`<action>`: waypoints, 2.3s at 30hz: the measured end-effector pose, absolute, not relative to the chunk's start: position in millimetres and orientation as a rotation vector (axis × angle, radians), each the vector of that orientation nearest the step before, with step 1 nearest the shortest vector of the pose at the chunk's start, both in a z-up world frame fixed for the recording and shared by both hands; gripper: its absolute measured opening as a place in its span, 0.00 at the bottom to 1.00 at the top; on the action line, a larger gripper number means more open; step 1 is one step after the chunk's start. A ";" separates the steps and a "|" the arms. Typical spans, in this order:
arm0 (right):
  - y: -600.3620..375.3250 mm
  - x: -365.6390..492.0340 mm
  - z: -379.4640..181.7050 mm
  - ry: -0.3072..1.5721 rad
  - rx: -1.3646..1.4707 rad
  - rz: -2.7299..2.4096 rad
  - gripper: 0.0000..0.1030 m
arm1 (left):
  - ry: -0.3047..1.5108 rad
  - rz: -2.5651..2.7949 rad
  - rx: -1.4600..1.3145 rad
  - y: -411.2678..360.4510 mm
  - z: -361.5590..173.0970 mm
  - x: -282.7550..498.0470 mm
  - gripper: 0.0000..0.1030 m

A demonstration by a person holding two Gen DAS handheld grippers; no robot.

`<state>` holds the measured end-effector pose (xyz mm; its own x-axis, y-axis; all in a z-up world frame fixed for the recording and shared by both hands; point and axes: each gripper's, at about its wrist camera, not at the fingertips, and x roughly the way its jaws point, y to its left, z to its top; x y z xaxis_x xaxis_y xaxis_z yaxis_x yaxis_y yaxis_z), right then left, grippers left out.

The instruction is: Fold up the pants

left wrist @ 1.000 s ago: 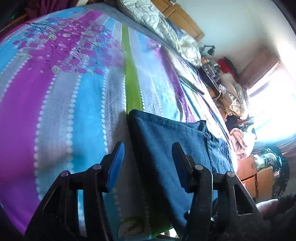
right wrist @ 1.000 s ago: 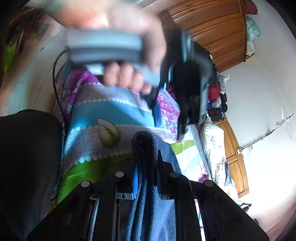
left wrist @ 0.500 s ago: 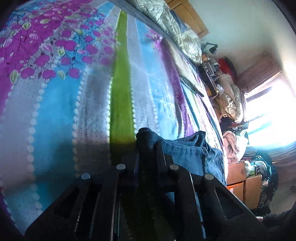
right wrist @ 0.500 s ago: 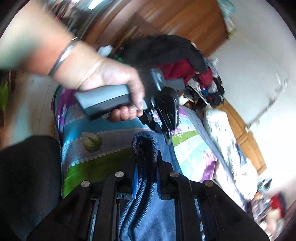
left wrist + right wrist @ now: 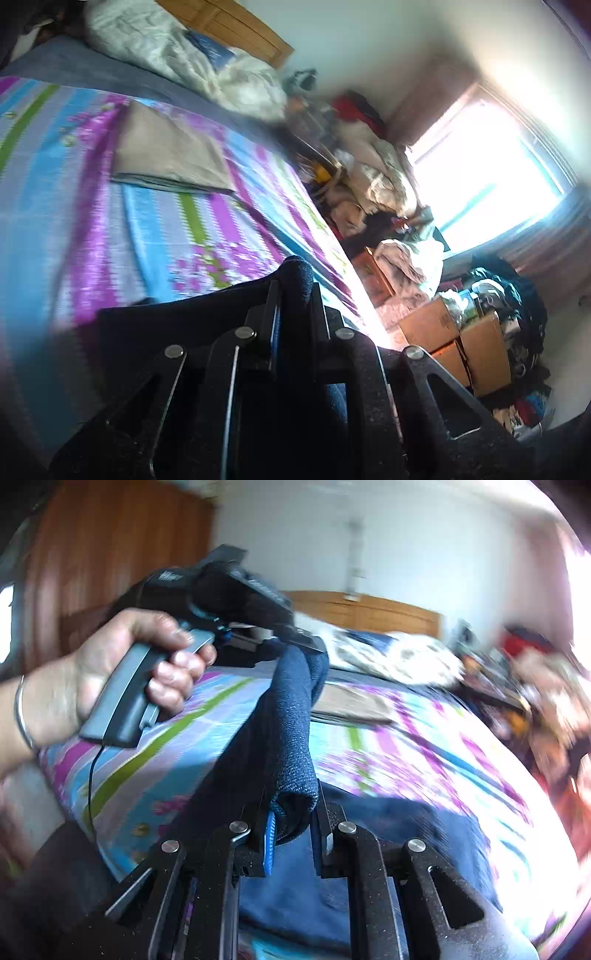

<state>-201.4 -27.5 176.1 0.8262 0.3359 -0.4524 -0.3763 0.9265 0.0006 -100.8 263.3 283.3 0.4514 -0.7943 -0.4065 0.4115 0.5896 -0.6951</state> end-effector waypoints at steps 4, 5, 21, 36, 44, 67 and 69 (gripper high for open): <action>-136.5 -193.7 139.3 0.561 0.173 0.176 0.16 | 0.873 -0.910 -0.442 117.6 263.2 -98.1 0.13; -164.7 -188.9 121.7 0.604 0.272 0.128 0.16 | 0.897 -0.921 -0.431 96.3 251.3 -98.5 0.13; -281.7 -168.0 35.9 0.794 0.837 0.213 0.15 | 0.923 -0.838 -0.206 101.9 176.5 -119.5 0.42; -325.8 -187.3 57.5 0.681 0.778 -0.099 0.49 | 0.886 -0.617 -0.395 191.8 125.7 -80.9 0.40; -249.2 -30.6 91.1 0.735 0.434 0.177 0.31 | 0.862 -0.549 -0.420 187.7 115.2 -53.9 0.40; -239.0 30.5 56.4 0.877 0.349 0.162 0.16 | 0.815 -0.557 -0.442 219.9 103.9 -96.1 0.31; -246.5 45.0 30.7 0.934 0.345 0.107 0.12 | 0.865 -0.543 -0.369 200.5 84.6 -93.3 0.31</action>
